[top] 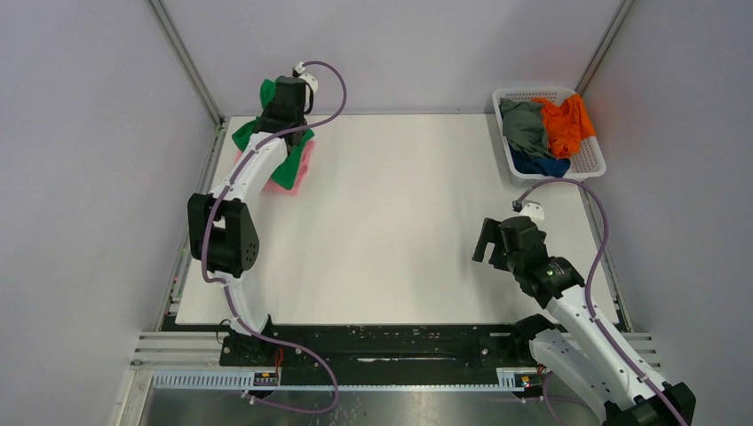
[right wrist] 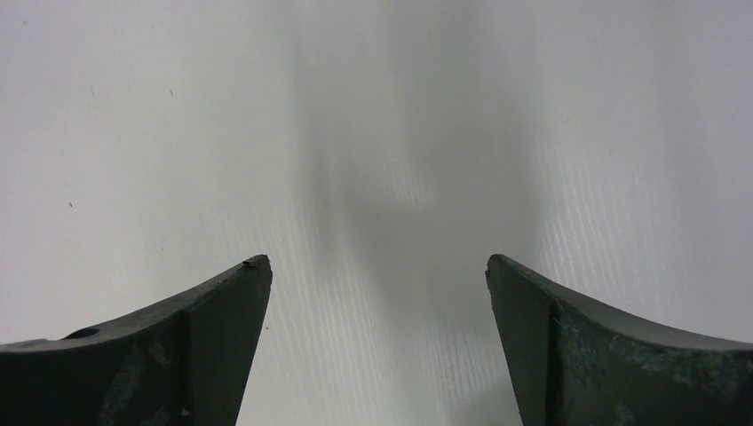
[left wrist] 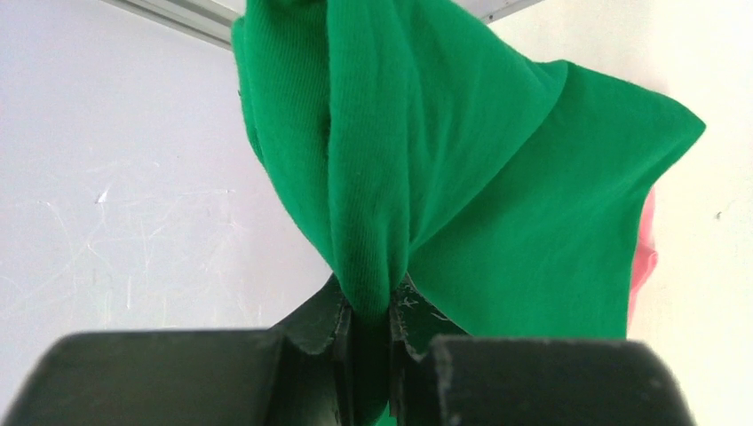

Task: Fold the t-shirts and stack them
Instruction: Put the neatly folded tshirt into the corner of the board with the left arm

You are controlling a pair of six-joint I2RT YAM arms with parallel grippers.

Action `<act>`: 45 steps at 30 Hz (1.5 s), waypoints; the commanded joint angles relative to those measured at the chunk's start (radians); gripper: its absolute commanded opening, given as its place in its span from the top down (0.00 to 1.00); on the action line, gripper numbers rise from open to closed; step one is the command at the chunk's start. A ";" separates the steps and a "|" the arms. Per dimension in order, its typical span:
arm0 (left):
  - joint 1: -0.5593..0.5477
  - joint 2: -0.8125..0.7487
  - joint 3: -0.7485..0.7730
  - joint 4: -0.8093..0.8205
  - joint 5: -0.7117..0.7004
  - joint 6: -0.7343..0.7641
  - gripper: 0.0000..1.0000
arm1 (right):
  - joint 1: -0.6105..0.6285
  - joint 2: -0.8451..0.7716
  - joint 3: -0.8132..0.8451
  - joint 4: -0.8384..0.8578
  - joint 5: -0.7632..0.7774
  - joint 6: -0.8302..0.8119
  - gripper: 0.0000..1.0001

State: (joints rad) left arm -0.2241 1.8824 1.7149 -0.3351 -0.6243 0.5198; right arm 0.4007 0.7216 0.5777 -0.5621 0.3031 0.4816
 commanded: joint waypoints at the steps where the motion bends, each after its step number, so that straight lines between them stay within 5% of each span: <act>1: 0.032 0.006 0.049 0.022 0.027 0.005 1.00 | -0.004 -0.003 -0.001 0.036 0.045 -0.005 0.01; 32: 0.215 0.445 0.375 -0.062 -0.030 -0.296 0.92 | -0.004 0.122 0.042 0.028 0.104 -0.009 0.01; 33: 0.221 0.451 0.382 -0.066 -0.033 -0.308 0.85 | -0.003 0.130 0.044 0.028 0.105 -0.010 0.01; 34: 0.222 0.458 0.389 -0.072 -0.039 -0.321 0.68 | -0.003 0.137 0.047 0.027 0.107 -0.010 0.01; 37: 0.223 0.457 0.405 -0.084 -0.063 -0.359 0.04 | -0.003 0.157 0.056 0.027 0.105 -0.009 0.00; 41: 0.223 0.405 0.385 -0.106 -0.002 -0.408 0.01 | -0.003 0.168 0.066 0.028 0.095 -0.008 0.00; 45: 0.224 0.296 0.258 -0.084 0.210 -0.436 0.01 | -0.003 0.171 0.064 0.031 0.102 -0.011 0.00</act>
State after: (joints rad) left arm -0.0036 2.3383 2.0499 -0.4423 -0.5915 0.1410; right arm 0.4004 0.8883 0.6033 -0.5468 0.3595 0.4751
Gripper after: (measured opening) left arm 0.989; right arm 0.993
